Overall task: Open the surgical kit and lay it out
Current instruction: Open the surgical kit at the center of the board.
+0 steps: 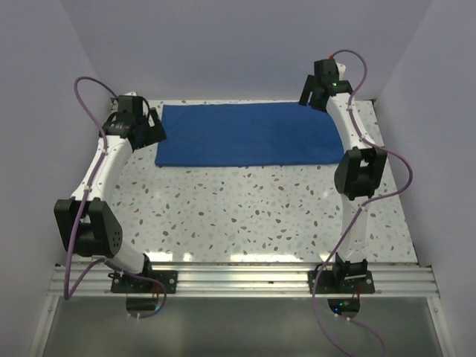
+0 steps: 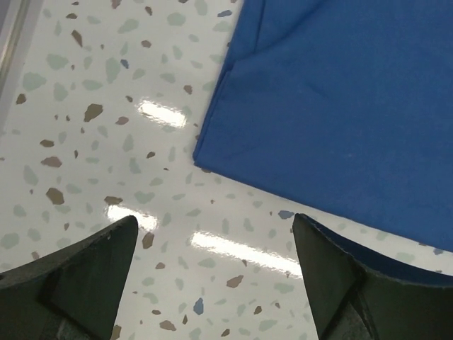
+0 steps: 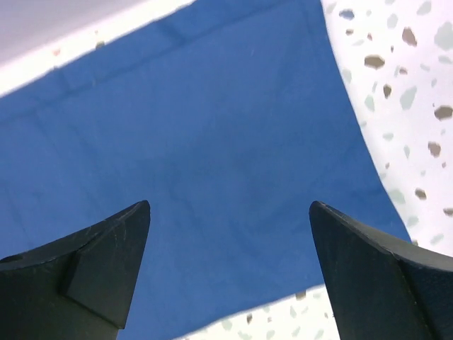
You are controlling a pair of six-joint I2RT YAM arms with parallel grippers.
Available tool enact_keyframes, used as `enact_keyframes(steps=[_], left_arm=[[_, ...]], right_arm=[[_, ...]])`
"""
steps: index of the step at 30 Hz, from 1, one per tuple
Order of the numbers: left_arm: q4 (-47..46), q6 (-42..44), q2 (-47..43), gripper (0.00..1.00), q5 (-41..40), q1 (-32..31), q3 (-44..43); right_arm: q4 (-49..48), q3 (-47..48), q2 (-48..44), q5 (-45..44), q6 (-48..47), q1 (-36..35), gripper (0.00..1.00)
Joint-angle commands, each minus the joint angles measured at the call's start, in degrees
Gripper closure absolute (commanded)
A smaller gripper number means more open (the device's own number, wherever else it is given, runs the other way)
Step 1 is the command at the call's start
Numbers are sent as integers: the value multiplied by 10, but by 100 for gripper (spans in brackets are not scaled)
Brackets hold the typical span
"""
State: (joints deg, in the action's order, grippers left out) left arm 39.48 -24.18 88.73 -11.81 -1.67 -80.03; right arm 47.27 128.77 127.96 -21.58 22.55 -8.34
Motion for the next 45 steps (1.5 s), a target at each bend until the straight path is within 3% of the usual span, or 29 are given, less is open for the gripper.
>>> enact_keyframes(steps=[1,4,12,29,34,38,43,45], left_arm=[[-16,9,-7,6,68,0,-9],[-27,4,-43,7,99,0,48],[-58,3,-152,7,147,-3,221],[-18,46,-167,8,146,-4,265],[-16,50,-156,8,150,-6,258],[-16,51,-143,8,146,-19,247],[-15,51,-136,8,145,-27,239],[-13,51,-136,8,145,-29,235]], right_arm=[[-20,69,39,60,20,63,1],[-21,112,85,101,49,102,2],[-77,170,159,100,37,133,5],[-155,180,263,70,42,135,25],[-157,172,263,62,43,134,50],[-155,164,252,57,43,134,84],[-154,152,224,55,36,134,100],[-152,144,206,55,32,134,100]])
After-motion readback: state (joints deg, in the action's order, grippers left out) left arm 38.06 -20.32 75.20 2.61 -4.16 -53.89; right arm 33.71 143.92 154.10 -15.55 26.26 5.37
